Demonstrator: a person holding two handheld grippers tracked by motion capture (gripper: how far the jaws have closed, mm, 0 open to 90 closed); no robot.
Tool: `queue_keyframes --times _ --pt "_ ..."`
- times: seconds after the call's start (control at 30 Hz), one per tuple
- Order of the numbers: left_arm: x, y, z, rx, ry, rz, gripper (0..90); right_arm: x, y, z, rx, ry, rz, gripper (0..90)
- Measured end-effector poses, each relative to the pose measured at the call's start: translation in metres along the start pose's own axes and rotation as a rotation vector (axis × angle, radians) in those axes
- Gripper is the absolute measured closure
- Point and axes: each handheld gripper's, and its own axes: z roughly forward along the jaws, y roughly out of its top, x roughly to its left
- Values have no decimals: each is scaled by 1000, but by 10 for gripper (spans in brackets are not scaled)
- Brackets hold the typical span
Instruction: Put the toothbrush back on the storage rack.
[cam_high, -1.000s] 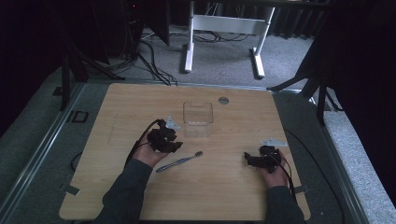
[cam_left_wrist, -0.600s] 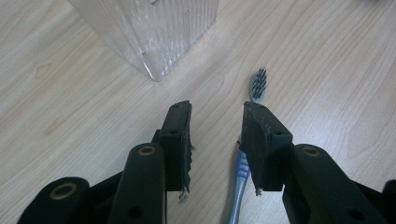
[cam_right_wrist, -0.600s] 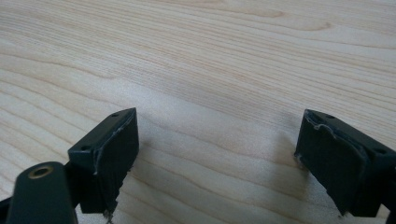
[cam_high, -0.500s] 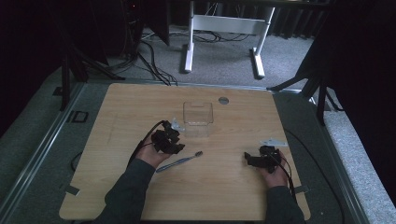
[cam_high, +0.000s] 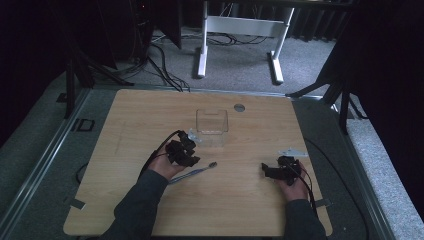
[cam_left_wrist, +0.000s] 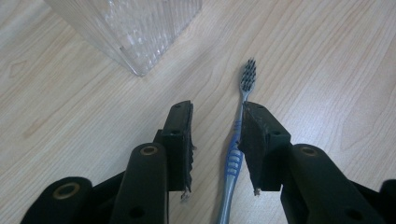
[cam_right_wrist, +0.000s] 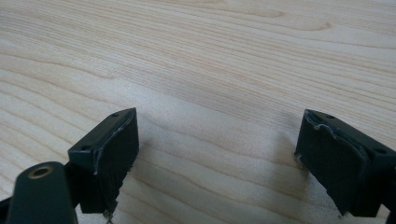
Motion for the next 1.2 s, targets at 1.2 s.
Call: queue_keyframes --times 1.2 --pt "-6 6 23 166 -62 53 685 0 0 0 0 0 -1 127"
